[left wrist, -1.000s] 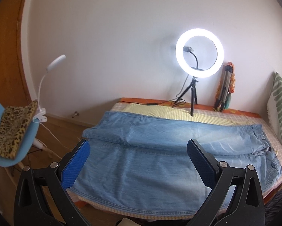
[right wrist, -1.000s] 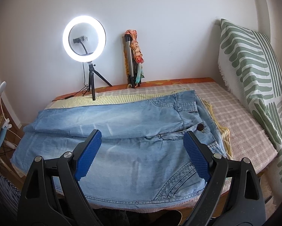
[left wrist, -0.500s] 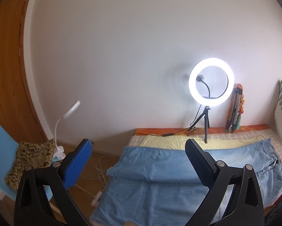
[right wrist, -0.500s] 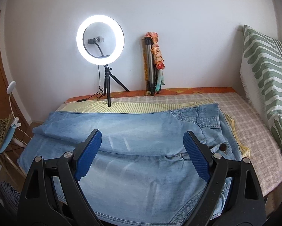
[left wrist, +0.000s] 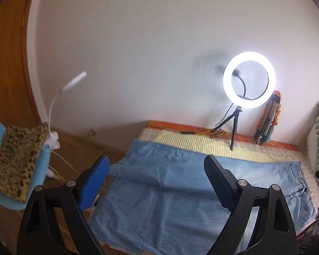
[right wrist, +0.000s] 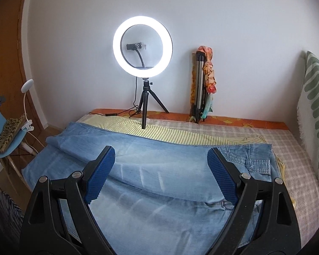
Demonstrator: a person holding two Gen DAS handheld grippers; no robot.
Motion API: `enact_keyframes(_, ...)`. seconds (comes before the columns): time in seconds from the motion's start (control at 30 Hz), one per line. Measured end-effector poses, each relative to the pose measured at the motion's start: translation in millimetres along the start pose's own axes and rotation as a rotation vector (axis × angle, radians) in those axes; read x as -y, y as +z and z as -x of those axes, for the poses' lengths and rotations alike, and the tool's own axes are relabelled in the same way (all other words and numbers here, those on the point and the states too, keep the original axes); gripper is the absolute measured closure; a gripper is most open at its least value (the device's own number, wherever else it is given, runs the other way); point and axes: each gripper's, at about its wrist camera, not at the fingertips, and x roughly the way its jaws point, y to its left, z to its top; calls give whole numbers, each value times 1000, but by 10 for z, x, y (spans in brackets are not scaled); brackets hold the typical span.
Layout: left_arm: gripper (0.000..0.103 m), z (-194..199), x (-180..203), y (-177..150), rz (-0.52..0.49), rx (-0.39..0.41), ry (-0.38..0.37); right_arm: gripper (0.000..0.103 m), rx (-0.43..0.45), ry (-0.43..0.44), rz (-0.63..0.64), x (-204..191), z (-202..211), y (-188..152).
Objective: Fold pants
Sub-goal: 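Move both open tools over the jeans toward the leg hems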
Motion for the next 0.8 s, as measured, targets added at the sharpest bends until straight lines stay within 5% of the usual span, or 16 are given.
enact_keyframes(0.43, 32, -709, -176, -484, 30, -163, -9, 12, -168, 68, 72, -239, -630, 3)
enact_keyframes(0.8, 48, -958, -772, -1230, 119, -345, 80, 18, -297, 221, 267, -718, -416, -974)
